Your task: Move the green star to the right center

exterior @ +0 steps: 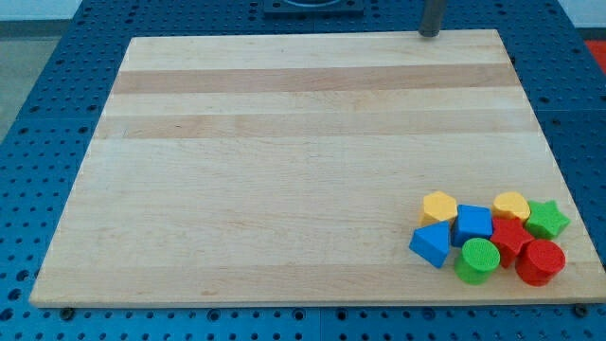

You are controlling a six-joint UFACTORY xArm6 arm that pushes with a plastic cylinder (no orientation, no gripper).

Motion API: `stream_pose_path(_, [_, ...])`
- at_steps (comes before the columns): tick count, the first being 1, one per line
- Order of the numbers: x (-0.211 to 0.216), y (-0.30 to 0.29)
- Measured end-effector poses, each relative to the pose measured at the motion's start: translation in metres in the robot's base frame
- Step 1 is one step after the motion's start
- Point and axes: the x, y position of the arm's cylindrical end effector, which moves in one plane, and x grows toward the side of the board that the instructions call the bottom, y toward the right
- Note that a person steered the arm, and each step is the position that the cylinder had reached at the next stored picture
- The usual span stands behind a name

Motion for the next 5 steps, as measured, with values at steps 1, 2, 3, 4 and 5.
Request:
stream_pose_path(1, [0.0, 0.0])
stream_pose_path(2, [0.0, 0.0])
stream_pose_path(3, [0.0, 0.0])
stream_pose_path(4, [0.001, 0.009])
stream_pose_path(5, [0.01, 0.062])
